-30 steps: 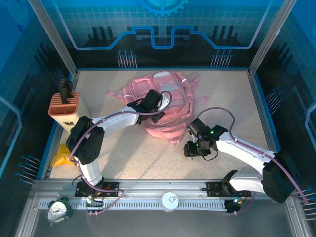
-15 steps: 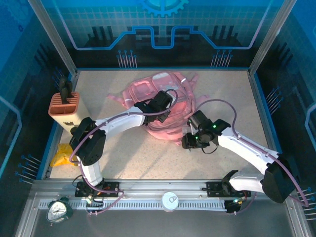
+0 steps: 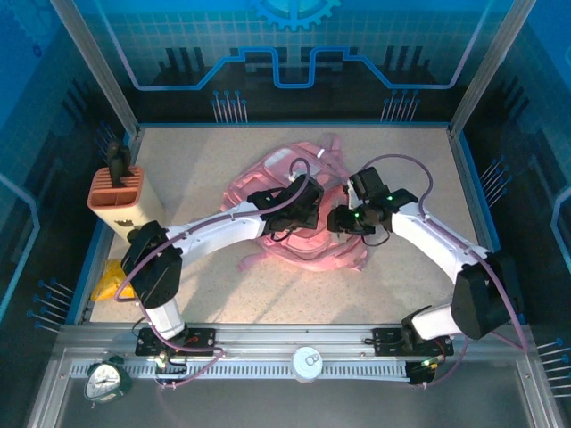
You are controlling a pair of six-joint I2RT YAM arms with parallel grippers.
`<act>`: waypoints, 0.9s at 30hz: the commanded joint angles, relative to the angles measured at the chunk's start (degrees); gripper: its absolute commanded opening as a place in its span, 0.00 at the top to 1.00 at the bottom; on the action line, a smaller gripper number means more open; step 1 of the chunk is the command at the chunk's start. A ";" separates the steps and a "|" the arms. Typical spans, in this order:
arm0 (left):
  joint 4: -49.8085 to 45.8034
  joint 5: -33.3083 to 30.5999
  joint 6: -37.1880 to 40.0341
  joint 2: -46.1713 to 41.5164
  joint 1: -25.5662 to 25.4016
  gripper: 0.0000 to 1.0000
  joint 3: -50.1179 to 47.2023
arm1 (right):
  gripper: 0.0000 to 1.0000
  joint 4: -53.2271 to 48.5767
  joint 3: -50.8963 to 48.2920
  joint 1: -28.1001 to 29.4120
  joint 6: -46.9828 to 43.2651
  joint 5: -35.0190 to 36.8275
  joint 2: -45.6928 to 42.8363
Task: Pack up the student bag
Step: Place the compass set in the student bag.
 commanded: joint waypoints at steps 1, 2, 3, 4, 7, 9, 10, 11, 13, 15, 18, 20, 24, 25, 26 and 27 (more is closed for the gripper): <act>7.04 4.02 -9.44 -2.56 -0.57 1.00 -0.50 | 0.47 8.84 1.76 -2.11 3.79 -3.84 2.83; 8.93 5.24 -9.94 -2.59 -0.62 1.00 -1.10 | 0.47 8.84 3.13 -2.08 3.83 -4.21 4.44; 10.39 6.37 -10.40 -2.58 -0.62 1.00 -1.76 | 0.47 8.16 4.78 -2.09 4.06 -4.12 6.20; 10.22 5.79 -10.81 -2.47 -0.54 1.00 -1.91 | 0.46 8.24 5.55 -2.06 4.53 -3.88 7.36; 8.67 4.34 -10.75 -2.60 -0.18 1.00 -1.94 | 0.37 11.06 4.96 -2.14 6.03 -2.66 8.60; 9.11 4.38 -10.69 -3.20 0.08 1.00 -2.54 | 0.34 11.79 4.69 -2.37 6.55 -4.22 8.77; 9.17 4.33 -10.60 -3.50 0.15 1.00 -2.84 | 0.30 13.25 3.84 -2.41 6.64 -5.78 8.07; 9.17 4.20 -10.58 -3.72 0.24 1.00 -3.05 | 0.28 14.05 2.99 -2.26 7.00 -6.41 7.23; 9.08 4.10 -10.57 -4.17 0.49 1.00 -3.50 | 0.27 14.29 1.24 -2.57 7.60 -7.21 4.95; 9.53 4.11 -10.74 -4.45 0.53 1.00 -4.25 | 0.28 13.14 0.00 -3.12 7.49 -7.44 2.57; 10.13 4.70 -11.08 -4.62 0.52 1.00 -4.76 | 0.36 11.95 -2.98 -4.02 7.09 -7.52 0.02; 10.26 4.29 -11.23 -4.82 0.52 1.00 -5.10 | 0.45 11.78 -4.49 -4.54 6.99 -8.35 -0.17; 11.32 4.23 -11.45 -4.94 0.55 1.00 -5.99 | 0.61 14.67 -6.76 -3.57 8.27 -10.84 0.74; 11.60 4.49 -11.62 -4.87 0.57 1.00 -5.97 | 0.63 15.54 -6.67 -2.85 8.49 -11.11 1.41; 11.86 4.71 -11.84 -4.71 0.52 1.00 -5.95 | 0.66 16.08 -6.20 -2.29 8.54 -11.24 2.25; 11.83 4.85 -11.96 -4.67 0.48 1.00 -5.85 | 0.69 16.81 -5.50 -1.81 8.62 -11.55 3.45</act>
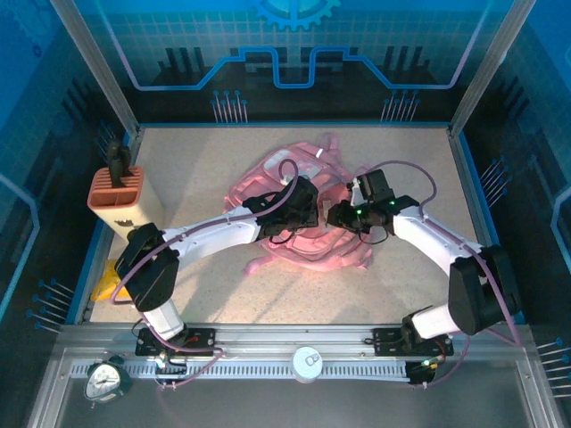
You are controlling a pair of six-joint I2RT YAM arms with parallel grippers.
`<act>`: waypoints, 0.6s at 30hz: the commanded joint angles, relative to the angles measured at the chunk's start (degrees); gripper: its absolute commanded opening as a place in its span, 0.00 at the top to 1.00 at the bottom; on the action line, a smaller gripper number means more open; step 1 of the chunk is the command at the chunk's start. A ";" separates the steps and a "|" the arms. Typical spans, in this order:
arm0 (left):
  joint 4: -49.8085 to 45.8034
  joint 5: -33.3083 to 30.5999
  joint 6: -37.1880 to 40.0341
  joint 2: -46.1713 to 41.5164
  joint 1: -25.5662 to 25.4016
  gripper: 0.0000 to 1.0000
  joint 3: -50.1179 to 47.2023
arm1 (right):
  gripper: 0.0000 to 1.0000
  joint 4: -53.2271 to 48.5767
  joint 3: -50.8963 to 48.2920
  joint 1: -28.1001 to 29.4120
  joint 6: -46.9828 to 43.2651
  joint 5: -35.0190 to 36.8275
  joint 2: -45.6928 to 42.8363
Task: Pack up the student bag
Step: Place the compass set in the student bag.
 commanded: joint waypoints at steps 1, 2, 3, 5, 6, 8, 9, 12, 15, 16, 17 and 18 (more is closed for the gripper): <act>3.19 1.58 -2.46 -2.46 -0.18 1.00 0.04 | 0.73 4.62 1.00 1.73 1.02 -3.17 3.20; 3.27 1.38 -2.77 -2.54 -0.13 1.00 -0.04 | 0.74 6.45 1.24 2.04 1.45 -3.80 4.17; 3.47 1.29 -2.99 -2.61 -0.14 1.00 -0.14 | 0.75 8.63 1.51 2.51 2.02 -4.23 5.12; 3.87 1.11 -3.51 -2.81 -0.19 1.00 -0.45 | 0.76 11.81 2.33 3.80 2.81 -4.50 6.77; 4.00 0.84 -3.81 -2.81 -0.14 1.00 -0.39 | 0.76 13.29 2.81 4.42 3.06 -4.98 7.78; 4.07 0.34 -4.05 -2.82 -0.16 1.00 -0.50 | 0.77 15.49 3.04 4.94 4.24 -6.08 8.83; 3.97 0.20 -4.00 -2.80 -0.12 1.00 -0.39 | 0.77 17.52 2.24 4.87 4.88 -6.66 8.44; 3.35 -0.27 -3.53 -2.86 -0.05 1.00 -0.66 | 0.71 19.17 -0.90 4.23 4.30 -5.46 4.66; 2.88 0.53 -4.01 -2.94 0.29 0.99 -0.81 | 0.65 15.35 -2.34 2.69 1.96 -4.03 0.78; 3.70 1.47 -4.19 -3.19 0.31 0.94 -1.20 | 0.62 13.75 -4.35 1.92 0.87 -3.29 -0.38; 4.75 2.58 -4.41 -3.48 0.31 0.85 -1.75 | 0.60 12.40 -4.98 1.31 -0.11 -2.69 -1.42; 5.72 3.71 -4.73 -4.06 0.31 0.76 -2.38 | 0.60 10.73 -5.50 0.59 -1.18 -1.98 -2.56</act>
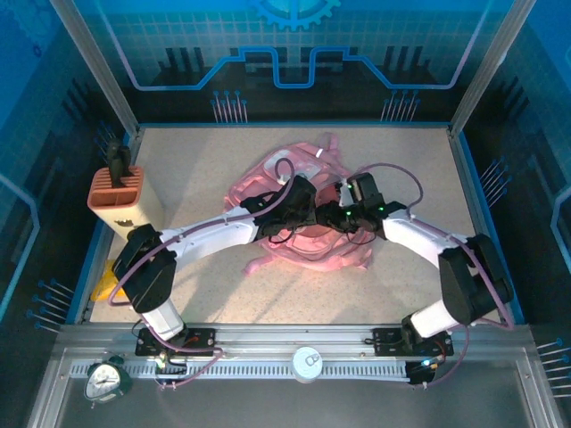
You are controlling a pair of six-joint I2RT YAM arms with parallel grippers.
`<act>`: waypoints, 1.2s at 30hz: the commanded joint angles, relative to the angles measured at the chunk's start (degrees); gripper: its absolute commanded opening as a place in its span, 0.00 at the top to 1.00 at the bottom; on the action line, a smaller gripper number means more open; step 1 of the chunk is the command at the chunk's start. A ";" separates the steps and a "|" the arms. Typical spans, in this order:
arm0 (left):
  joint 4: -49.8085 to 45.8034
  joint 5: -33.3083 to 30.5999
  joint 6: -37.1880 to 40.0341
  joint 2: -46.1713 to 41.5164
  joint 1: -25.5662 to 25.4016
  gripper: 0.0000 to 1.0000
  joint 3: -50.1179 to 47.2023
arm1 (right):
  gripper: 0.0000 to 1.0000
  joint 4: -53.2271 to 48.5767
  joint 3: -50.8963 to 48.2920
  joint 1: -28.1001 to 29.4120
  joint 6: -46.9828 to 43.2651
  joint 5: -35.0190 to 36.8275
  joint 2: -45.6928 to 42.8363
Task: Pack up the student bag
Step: Place the compass set in the student bag, then zip the student bag at the center of the table.
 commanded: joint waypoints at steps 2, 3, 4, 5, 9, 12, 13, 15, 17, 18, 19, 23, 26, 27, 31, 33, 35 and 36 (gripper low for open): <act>6.14 5.48 -2.45 -4.88 -0.07 0.67 -3.27 | 0.57 -5.97 -2.00 -2.80 -5.64 2.27 -6.41; 7.42 5.95 -3.17 -6.25 -0.04 0.64 -5.05 | 0.56 -7.54 -2.59 -3.01 -6.54 3.53 -8.00; 8.11 5.63 -3.95 -7.77 -0.04 0.62 -6.95 | 0.55 -8.66 -3.21 -3.05 -7.08 4.65 -9.66; 8.06 4.74 -4.65 -9.21 0.03 0.62 -8.56 | 0.54 -9.29 -3.94 -3.05 -7.29 5.14 -11.10; 8.79 -1.04 -9.02 -15.80 1.31 0.54 -17.28 | 0.52 -10.34 -8.17 -2.79 -5.69 6.17 -16.92; 12.24 0.58 -13.48 -17.53 3.86 0.51 -22.78 | 0.51 -11.83 -9.79 -1.10 -5.12 7.14 -19.10; 13.22 1.14 -14.97 -17.49 4.73 0.50 -24.20 | 0.50 -12.53 -10.09 -0.15 -5.02 7.72 -19.41; 16.12 2.44 -16.84 -16.68 5.76 0.49 -26.09 | 0.49 -13.52 -10.54 1.84 -4.93 8.90 -19.86; 18.12 3.35 -18.30 -15.13 6.15 0.48 -26.73 | 0.48 -14.21 -10.80 4.18 -4.80 11.12 -20.41; 18.77 3.42 -18.90 -14.11 6.19 0.48 -26.74 | 0.47 -14.09 -11.06 5.36 -4.59 12.13 -20.64; 18.87 3.26 -19.89 -13.01 6.28 0.48 -26.74 | 0.46 -13.85 -11.18 6.45 -4.34 12.51 -20.46; 24.66 4.26 -23.14 -9.68 7.27 0.49 -28.43 | 0.44 -13.16 -11.00 9.54 -4.05 14.36 -19.16; 24.14 3.93 -23.23 -7.67 7.62 0.51 -26.73 | 0.42 -13.00 -9.98 11.72 -4.29 15.39 -18.28; 23.65 3.47 -23.33 -7.14 7.62 0.52 -26.09 | 0.42 -13.00 -9.54 12.56 -4.44 16.22 -18.03; 25.34 4.05 -23.88 -4.34 7.84 0.62 -24.31 | 0.39 -12.77 -8.46 14.39 -4.49 17.28 -16.87; 26.77 5.17 -24.44 -3.20 7.88 0.72 -23.73 | 0.36 -12.82 -7.79 15.19 -4.03 17.87 -16.29; 28.98 6.20 -24.92 -2.84 7.88 0.79 -23.87 | 0.33 -13.60 -6.69 16.20 -2.80 19.12 -15.41; 29.85 6.76 -24.99 -2.88 7.81 0.82 -23.87 | 0.32 -14.00 -6.24 16.65 -1.22 19.42 -14.89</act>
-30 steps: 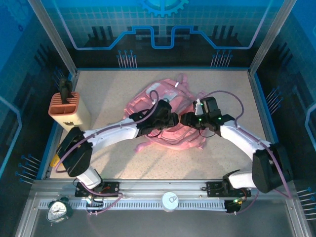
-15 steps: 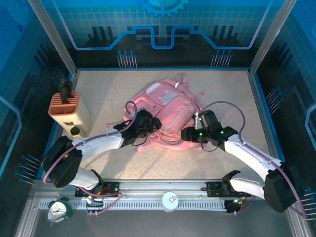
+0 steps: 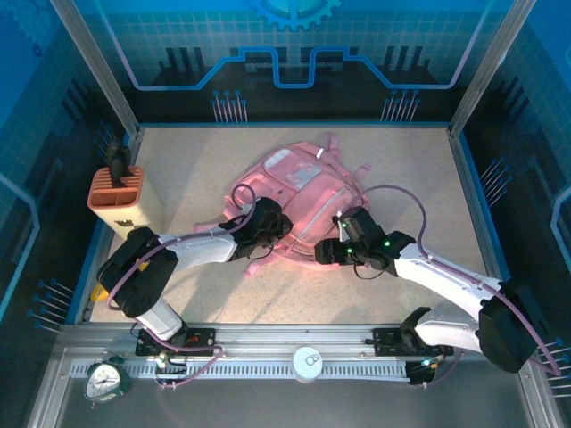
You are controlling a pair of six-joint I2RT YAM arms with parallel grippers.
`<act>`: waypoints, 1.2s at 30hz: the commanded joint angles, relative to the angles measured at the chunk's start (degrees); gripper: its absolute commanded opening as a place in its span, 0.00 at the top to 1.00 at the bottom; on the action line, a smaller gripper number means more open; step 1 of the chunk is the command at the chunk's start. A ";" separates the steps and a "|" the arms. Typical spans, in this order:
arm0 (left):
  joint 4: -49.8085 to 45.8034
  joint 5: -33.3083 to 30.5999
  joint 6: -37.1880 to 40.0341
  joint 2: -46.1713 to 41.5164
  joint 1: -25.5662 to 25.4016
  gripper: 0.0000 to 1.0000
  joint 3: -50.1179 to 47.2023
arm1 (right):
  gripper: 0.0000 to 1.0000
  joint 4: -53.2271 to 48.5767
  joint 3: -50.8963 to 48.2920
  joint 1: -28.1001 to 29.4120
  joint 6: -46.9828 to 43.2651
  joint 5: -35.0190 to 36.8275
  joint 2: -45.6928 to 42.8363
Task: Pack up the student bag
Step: Zip the student bag at the center of the table.
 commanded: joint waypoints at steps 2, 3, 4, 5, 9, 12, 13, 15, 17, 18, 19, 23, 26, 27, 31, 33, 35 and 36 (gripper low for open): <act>6.50 3.25 -2.00 0.45 0.05 0.92 1.53 | 0.32 -0.23 2.98 2.34 5.68 1.94 1.80; 7.91 3.12 -2.47 -0.05 -0.37 0.95 0.99 | 0.32 0.48 3.17 3.15 6.92 2.60 2.07; 9.14 3.05 -2.76 -0.54 -0.77 0.97 0.35 | 0.32 0.72 3.42 4.32 8.04 4.20 2.33; 9.43 3.17 -3.04 -0.84 -1.08 0.99 0.29 | 0.33 0.77 3.88 5.27 8.91 5.80 2.52; 8.75 3.04 -3.11 -2.35 -2.95 1.00 1.14 | 0.37 0.75 6.01 8.04 11.76 10.70 4.77; 7.85 2.98 -3.06 -2.68 -3.48 1.00 1.79 | 0.39 2.99 6.27 9.19 14.13 13.15 6.56; 8.35 3.16 -3.14 -2.73 -3.61 1.00 1.70 | 0.41 3.50 6.43 9.65 14.71 14.23 7.40; 8.35 3.04 -3.16 -3.01 -3.88 1.00 1.69 | 0.43 3.79 6.79 10.67 16.12 17.63 8.89; 8.06 3.01 -2.89 -3.17 -4.12 1.00 2.01 | 0.46 7.97 5.80 11.21 16.07 18.41 10.04; 7.78 3.02 -2.81 -3.20 -4.26 1.00 2.25 | 0.48 10.13 5.26 11.21 16.43 18.07 10.36; 7.69 3.11 -2.65 -3.06 -4.37 1.00 2.30 | 0.49 11.51 5.03 11.40 16.86 18.25 10.67; 8.10 2.70 -2.92 -3.09 -4.77 1.00 2.21 | 0.54 12.69 6.28 12.19 16.59 20.91 13.56; 7.85 2.84 -2.79 -3.00 -4.84 1.00 2.55 | 0.56 12.08 7.04 12.17 17.77 21.49 16.18; 7.80 2.93 -2.63 -2.95 -4.83 1.00 2.73 | 0.57 12.55 7.13 12.19 18.07 21.44 16.81; 7.19 2.32 -2.40 -2.79 -5.20 1.00 3.00 | 0.62 15.35 7.56 12.29 17.73 21.47 19.59; 7.24 2.28 -2.28 -2.85 -5.22 1.00 3.00 | 0.65 14.15 9.15 12.29 17.73 21.96 21.59; 6.81 2.32 -2.10 -3.00 -5.19 1.00 3.09 | 0.69 14.75 9.58 12.28 17.08 21.64 22.72; 6.85 2.32 -1.90 -3.12 -5.26 1.00 3.02 | 0.73 15.51 9.59 12.27 16.69 21.32 23.09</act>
